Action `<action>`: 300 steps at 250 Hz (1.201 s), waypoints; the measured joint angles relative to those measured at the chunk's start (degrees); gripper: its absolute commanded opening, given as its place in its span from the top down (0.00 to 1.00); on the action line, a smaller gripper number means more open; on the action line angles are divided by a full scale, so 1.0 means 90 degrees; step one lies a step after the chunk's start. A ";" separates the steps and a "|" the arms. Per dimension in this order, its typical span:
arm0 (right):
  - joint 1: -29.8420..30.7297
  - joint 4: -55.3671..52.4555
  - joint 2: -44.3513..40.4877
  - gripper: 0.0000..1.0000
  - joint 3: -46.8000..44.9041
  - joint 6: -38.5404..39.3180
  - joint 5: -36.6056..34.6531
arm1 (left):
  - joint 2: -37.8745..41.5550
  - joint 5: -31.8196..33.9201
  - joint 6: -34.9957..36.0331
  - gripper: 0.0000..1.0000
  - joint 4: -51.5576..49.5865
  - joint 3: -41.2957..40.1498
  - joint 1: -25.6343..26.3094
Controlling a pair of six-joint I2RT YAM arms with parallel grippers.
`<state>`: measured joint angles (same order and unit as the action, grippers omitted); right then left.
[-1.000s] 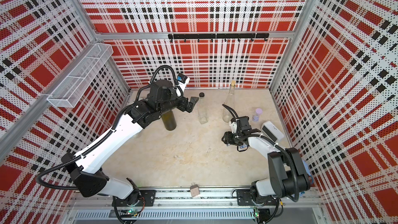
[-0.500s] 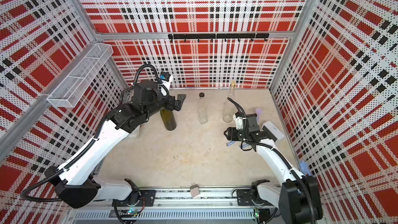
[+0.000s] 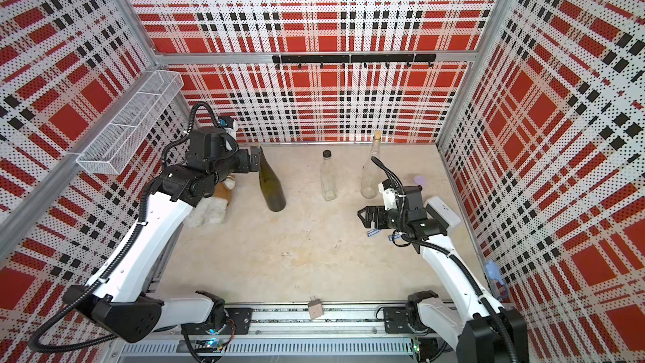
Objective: Remove the label from the bottle
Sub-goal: Move the bottle to the center of the board.
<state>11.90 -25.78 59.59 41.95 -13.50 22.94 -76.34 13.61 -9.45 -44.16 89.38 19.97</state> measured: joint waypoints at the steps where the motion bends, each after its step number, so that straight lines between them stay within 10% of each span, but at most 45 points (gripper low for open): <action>1: 0.0000 0.0000 0.0000 0.00 -0.0002 0.0000 0.0000 | -0.0017 -0.0002 -0.0002 0.01 0.0000 0.0000 -0.0002; 300: -0.0007 0.0437 0.0270 0.00 -0.0338 0.0024 -0.0155 | -0.0981 -0.0206 -0.0066 0.60 0.1396 -0.0476 -0.0007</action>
<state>11.84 -21.85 62.02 38.92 -13.28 21.54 -85.17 11.75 -10.04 -31.59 85.10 19.90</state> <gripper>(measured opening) 0.998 0.425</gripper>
